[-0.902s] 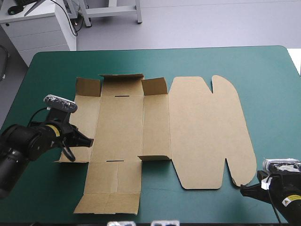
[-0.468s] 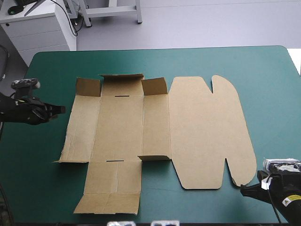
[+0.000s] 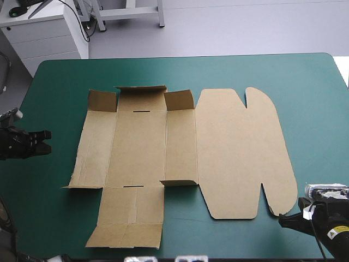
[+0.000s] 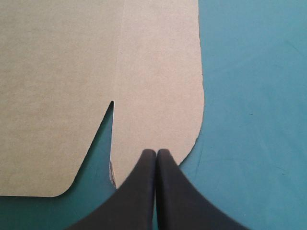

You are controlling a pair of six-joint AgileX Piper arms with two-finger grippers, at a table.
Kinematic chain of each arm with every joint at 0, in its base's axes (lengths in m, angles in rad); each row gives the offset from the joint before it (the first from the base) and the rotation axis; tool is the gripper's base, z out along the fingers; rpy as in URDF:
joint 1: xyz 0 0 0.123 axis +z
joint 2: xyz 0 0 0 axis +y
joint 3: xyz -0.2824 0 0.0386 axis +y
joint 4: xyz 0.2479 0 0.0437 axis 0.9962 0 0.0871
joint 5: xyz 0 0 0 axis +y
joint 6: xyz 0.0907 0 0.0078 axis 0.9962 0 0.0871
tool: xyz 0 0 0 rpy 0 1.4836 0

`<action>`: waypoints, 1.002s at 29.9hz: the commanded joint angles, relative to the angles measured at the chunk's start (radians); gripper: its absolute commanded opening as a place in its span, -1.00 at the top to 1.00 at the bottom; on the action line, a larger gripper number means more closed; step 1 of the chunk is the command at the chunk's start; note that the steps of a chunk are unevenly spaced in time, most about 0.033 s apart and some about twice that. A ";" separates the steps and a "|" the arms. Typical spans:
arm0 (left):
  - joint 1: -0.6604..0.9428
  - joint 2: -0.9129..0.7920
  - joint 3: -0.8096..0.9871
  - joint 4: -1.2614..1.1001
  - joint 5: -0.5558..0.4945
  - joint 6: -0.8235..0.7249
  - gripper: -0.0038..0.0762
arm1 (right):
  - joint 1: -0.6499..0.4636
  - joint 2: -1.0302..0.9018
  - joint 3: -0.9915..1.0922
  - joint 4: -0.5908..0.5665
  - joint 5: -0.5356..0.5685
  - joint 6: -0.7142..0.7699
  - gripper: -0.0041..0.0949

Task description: Fold the box

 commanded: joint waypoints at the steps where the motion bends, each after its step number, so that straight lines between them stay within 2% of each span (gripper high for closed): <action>1: 0.002 0.001 -0.030 -0.085 0.082 0.076 0.92 | 0.003 0.009 -0.023 0.004 -0.058 -0.009 0.95; 13: -0.006 0.062 0.038 -0.088 0.058 0.145 0.90 | 0.003 0.009 -0.023 0.004 -0.058 -0.009 0.95; 16: -0.017 0.086 0.083 -0.100 0.062 0.145 0.74 | 0.003 0.009 -0.023 0.004 -0.058 -0.009 0.95; 23: -0.038 0.114 0.112 -0.176 0.072 0.190 0.09 | 0.003 0.009 -0.023 0.004 -0.058 -0.009 0.95; 25: -0.038 0.114 0.112 -0.178 0.067 0.190 0.02 | 0.003 0.009 -0.023 0.004 -0.058 -0.009 0.95; 30: -0.043 0.114 0.112 -0.176 0.056 0.190 0.02 | 0.003 0.009 -0.023 0.004 -0.058 -0.009 0.95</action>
